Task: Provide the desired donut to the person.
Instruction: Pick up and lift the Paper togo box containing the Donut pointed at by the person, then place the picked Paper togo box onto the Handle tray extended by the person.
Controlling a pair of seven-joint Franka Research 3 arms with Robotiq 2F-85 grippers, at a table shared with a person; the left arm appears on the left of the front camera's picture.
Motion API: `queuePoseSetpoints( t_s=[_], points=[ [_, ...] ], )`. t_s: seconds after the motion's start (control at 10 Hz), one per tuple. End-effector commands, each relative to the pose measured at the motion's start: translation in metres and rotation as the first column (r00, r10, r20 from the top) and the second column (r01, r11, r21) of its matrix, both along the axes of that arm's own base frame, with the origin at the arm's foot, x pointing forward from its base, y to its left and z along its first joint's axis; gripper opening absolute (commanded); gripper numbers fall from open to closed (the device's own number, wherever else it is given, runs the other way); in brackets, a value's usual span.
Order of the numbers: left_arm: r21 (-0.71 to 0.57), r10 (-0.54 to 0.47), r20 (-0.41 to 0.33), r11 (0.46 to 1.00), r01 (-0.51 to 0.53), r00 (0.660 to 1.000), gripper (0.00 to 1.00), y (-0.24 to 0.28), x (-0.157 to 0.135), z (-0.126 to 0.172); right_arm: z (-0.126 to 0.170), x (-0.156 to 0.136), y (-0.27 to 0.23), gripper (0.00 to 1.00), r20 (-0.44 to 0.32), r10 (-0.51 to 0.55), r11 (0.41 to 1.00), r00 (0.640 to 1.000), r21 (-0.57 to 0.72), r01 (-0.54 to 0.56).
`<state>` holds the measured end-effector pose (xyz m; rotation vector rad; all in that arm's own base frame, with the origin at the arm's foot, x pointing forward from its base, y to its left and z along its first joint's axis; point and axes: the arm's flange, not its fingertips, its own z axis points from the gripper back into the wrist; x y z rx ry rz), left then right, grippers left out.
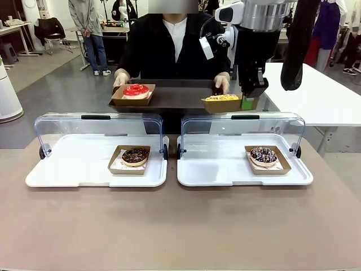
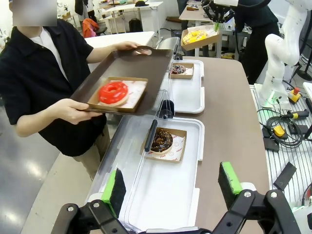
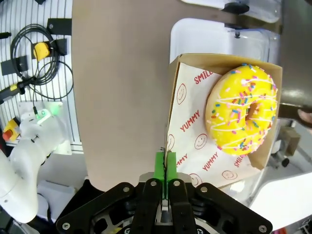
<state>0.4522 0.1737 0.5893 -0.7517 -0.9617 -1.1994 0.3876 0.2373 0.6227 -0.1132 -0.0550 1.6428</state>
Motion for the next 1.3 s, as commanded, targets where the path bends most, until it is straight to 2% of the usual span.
queuePoseSetpoints(
  t_s=[0.0,1.0,1.2],
  points=[
    [-0.007,0.003,-0.002,1.0,-0.003,1.0,1.0,0.0,-0.002,0.002,0.0,-0.008,-0.001,0.0,-0.007,-0.011,1.0,1.0,0.005,0.011],
    [-0.007,0.003,-0.002,1.0,-0.003,1.0,1.0,0.0,-0.002,0.002,0.0,-0.008,-0.001,0.0,-0.007,-0.011,1.0,1.0,0.005,0.011],
    [-0.007,0.003,-0.002,1.0,-0.003,1.0,1.0,0.0,-0.002,0.002,0.012,-0.005,0.007,0.02,0.027,-0.022,1.0,0.999,-0.019,0.023]
  ],
)
